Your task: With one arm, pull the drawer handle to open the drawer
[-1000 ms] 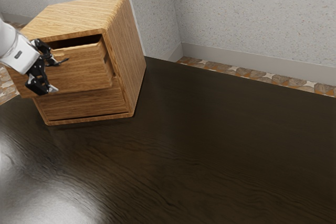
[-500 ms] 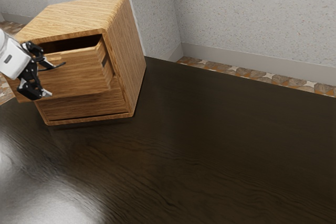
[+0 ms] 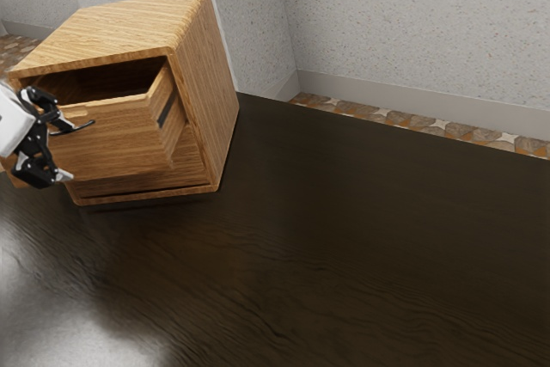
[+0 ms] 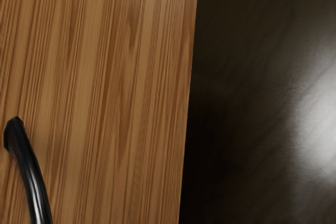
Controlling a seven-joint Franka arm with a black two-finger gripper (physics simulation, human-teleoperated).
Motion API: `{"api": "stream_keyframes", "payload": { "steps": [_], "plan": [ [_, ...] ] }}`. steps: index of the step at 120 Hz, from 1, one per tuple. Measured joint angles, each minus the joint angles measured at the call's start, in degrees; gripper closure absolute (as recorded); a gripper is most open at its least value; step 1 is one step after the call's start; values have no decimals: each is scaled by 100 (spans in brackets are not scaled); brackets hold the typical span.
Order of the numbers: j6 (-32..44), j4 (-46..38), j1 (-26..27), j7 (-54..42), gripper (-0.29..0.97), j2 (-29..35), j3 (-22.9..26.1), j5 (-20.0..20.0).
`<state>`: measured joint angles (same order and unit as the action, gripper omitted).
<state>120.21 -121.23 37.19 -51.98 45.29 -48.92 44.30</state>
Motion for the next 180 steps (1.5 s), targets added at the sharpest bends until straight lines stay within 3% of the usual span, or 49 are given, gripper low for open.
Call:
{"api": "stream_keyframes", "payload": {
  "steps": [39,69,180],
  "plan": [
    [113,-459,-675,11,5,132,556,-278],
    [141,-825,-1158,16,1,402,880,-430],
    [274,-1581,-2163,187,1,785,1749,-1025]
  ]
}}
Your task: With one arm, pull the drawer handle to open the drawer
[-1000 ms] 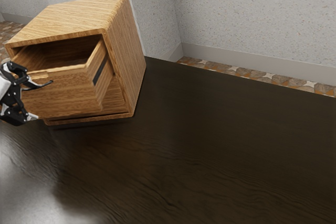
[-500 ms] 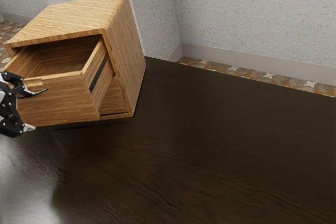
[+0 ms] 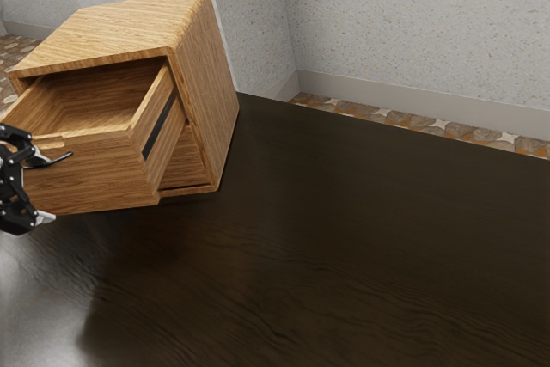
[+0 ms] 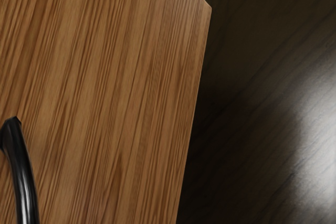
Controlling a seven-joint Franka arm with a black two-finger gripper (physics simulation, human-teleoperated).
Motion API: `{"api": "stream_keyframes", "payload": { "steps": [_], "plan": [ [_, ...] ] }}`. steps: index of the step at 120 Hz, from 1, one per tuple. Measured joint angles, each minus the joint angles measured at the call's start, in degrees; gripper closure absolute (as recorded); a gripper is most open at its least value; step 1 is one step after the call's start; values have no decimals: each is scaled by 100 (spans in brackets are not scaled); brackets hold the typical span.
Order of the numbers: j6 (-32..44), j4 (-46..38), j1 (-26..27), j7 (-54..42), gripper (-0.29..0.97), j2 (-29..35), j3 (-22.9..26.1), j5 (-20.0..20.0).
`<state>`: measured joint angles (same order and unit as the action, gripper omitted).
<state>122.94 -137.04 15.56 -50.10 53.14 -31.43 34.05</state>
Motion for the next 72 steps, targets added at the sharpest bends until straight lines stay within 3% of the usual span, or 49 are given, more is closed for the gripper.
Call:
{"api": "stream_keyframes", "payload": {
  "steps": [16,62,66,72],
  "plan": [
    [-1,-13,-118,175,5,-22,200,-35],
    [-36,-180,-551,515,1,34,587,-242],
    [-113,160,-648,514,1,-9,844,-308],
    [-558,1499,-999,505,1,-200,2078,-439]
  ]
}}
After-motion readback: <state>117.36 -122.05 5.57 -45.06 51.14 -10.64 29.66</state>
